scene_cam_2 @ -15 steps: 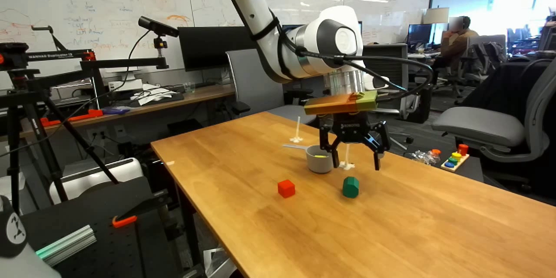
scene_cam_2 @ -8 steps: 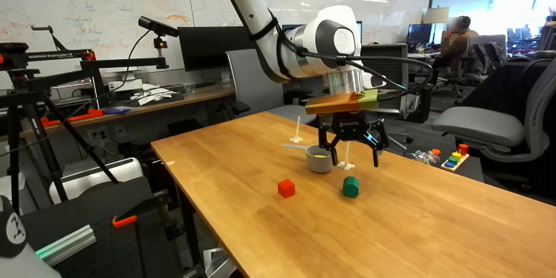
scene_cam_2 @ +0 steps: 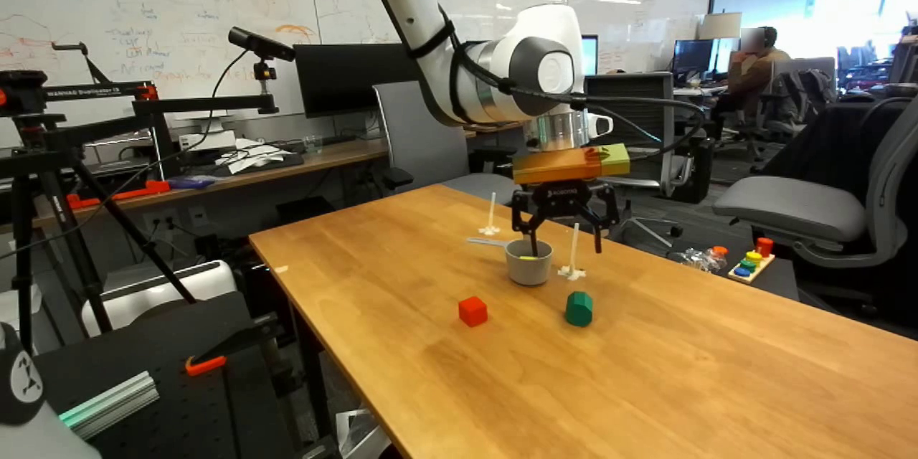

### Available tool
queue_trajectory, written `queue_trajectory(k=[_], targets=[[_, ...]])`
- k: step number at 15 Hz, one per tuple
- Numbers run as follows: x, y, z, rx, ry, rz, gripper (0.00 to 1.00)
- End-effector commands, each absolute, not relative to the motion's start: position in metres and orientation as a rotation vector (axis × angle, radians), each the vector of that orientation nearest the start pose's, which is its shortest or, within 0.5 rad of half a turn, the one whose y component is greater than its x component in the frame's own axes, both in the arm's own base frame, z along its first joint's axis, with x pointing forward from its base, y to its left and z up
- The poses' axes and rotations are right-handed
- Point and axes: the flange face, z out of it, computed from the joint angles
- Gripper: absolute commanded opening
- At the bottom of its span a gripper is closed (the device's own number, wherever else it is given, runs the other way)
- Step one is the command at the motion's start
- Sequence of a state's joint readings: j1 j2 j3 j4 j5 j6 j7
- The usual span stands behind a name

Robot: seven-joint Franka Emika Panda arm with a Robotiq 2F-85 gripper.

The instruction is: Place the blocks inside the grey measuring cup

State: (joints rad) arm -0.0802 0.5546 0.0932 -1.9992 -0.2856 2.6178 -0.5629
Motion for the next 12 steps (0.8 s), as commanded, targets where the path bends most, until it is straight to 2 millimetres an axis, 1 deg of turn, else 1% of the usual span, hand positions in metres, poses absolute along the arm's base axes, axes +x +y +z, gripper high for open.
queue_trajectory(k=[1,5,8,12], targets=[[0.609,0.009,0.189,-2.91,-1.372,-0.088,1.0],[0.608,-0.004,0.184,-2.94,-1.375,-0.053,1.0],[0.606,-0.012,0.171,-2.971,-1.357,-0.022,1.0],[0.605,-0.016,0.15,-2.969,-1.34,0.025,1.0]])
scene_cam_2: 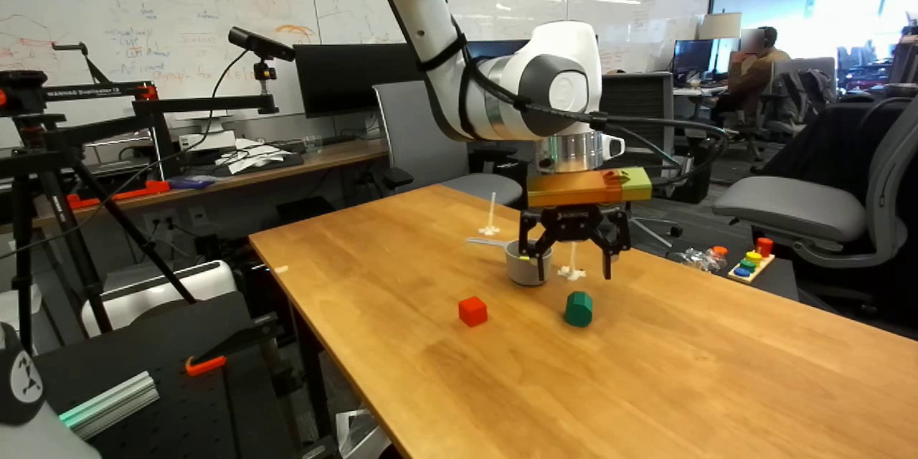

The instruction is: Place the blocks inside the grey measuring cup

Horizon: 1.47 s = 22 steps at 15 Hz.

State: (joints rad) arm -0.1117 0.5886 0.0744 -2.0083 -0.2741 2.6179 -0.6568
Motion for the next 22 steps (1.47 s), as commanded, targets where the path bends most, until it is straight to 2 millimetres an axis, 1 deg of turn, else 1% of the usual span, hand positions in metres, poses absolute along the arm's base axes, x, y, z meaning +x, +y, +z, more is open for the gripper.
queue_trajectory(k=[1,4,7,10,13,15,19,22], targets=[[0.604,-0.016,0.145,-2.968,-1.337,0.037,1.0],[0.604,-0.016,0.134,-2.949,-1.338,0.064,1.0],[0.607,-0.016,0.13,-2.959,-1.326,0.055,1.0],[0.619,-0.011,0.141,-3.017,-1.191,-0.057,1.0],[0.629,-0.004,0.147,-3.058,-1.103,-0.096,1.0],[0.63,0.0,0.146,-3.079,-1.05,-0.106,1.0],[0.629,0.004,0.137,-3.11,-0.957,-0.095,1.0],[0.629,0.0,0.13,-3.134,-0.894,-0.084,1.0]])
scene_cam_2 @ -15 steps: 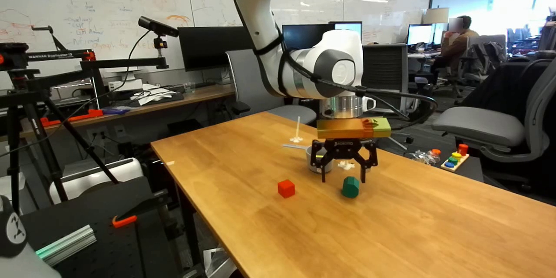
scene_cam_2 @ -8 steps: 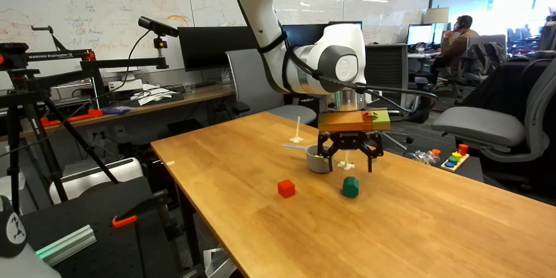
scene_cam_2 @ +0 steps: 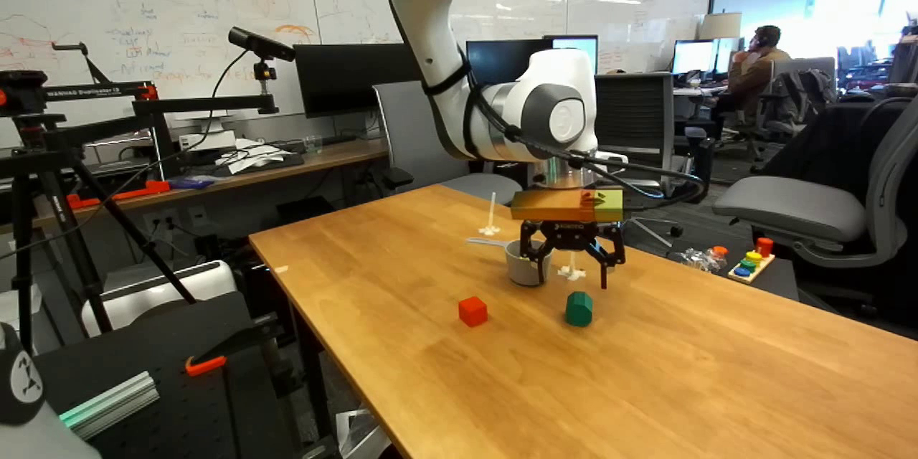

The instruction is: Place the blocks inside the grey measuring cup

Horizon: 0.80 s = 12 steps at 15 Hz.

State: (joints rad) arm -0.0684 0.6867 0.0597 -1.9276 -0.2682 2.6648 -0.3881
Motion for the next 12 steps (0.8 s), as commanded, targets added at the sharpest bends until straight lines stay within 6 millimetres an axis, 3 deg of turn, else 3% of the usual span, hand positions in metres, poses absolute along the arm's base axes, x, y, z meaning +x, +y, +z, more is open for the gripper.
queue_trajectory(k=[1,5,12], targets=[[0.63,-0.003,0.129,-3.143,-0.877,-0.081,1.0],[0.634,-0.012,0.127,-3.168,-0.84,-0.077,1.0],[0.631,-0.008,0.112,-3.161,-0.855,-0.036,1.0]])
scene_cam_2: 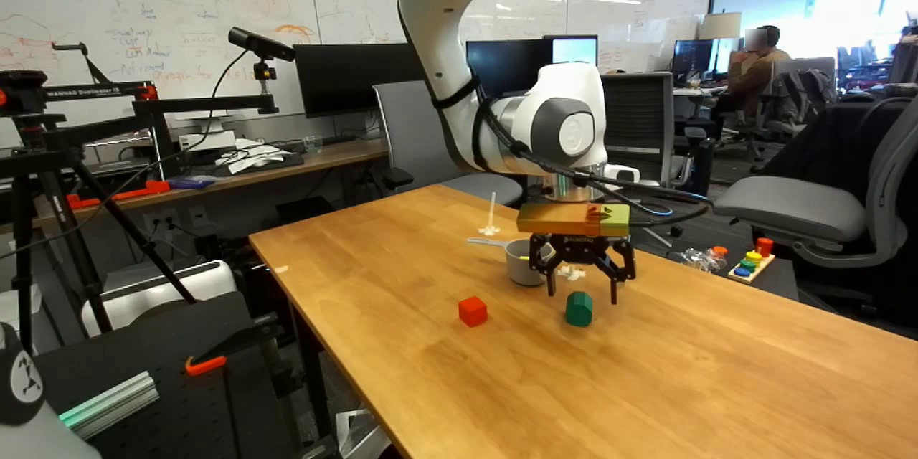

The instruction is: Place the blocks inside the grey measuring cup

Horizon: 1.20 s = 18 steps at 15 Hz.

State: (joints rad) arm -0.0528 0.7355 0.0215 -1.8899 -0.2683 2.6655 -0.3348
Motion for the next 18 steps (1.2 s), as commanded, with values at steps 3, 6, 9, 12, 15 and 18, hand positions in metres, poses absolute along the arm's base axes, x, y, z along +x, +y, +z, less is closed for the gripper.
queue_trajectory(k=[3,6,9,12,15,18], targets=[[0.63,-0.008,0.109,-3.16,-0.86,-0.037,0.73],[0.631,-0.011,0.109,-3.158,-0.851,-0.033,0.49],[0.632,-0.013,0.11,-3.158,-0.843,-0.031,0.27],[0.634,-0.016,0.114,-3.156,-0.82,-0.036,0.18],[0.64,-0.01,0.127,-3.153,-0.831,-0.076,0.18],[0.647,0.007,0.144,-3.131,-0.858,-0.137,0.18]])
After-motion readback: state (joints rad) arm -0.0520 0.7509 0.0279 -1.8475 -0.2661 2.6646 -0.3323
